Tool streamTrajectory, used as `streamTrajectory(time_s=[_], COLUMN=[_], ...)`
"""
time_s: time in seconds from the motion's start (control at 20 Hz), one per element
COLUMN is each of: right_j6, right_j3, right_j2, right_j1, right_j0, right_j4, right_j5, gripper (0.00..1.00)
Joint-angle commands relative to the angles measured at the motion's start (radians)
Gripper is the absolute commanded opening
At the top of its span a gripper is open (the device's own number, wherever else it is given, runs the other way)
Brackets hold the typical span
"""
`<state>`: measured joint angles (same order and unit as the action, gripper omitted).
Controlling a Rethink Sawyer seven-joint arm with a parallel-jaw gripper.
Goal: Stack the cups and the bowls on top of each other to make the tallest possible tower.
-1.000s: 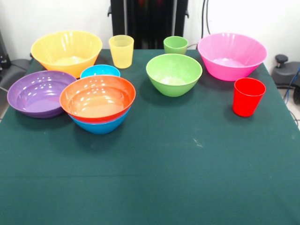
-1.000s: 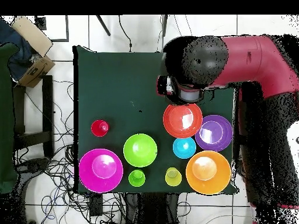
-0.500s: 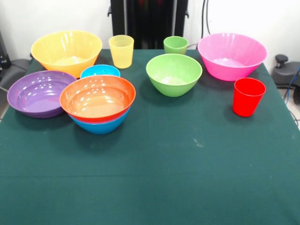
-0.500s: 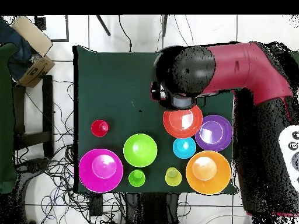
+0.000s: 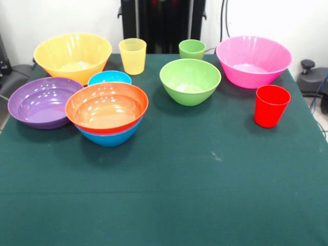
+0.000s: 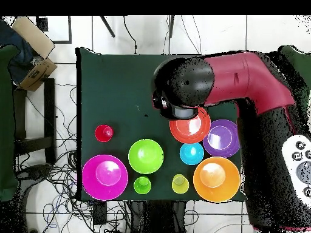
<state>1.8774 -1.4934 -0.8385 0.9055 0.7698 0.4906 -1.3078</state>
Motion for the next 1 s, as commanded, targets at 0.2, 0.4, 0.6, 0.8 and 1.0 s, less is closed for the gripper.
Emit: streamTrajectory(time_s=[0.2, 0.4, 0.6, 0.8, 1.0], right_j6=[-0.116, -0.101, -0.105, -0.105, -0.107], right_j3=[-0.121, -0.143, -0.144, -0.133, -0.133], right_j2=[0.028, 0.034, 0.043, 0.049, 0.05], right_j1=[-0.066, -0.075, -0.088, -0.092, -0.091], right_j0=[-0.049, -0.047, -0.048, -0.054, -0.055], right_j4=[0.061, 0.067, 0.068, 0.066, 0.062], right_j5=[0.106, 0.148, 0.164, 0.167, 0.168], gripper=[1.0, 1.0, 1.0, 1.0, 1.0])
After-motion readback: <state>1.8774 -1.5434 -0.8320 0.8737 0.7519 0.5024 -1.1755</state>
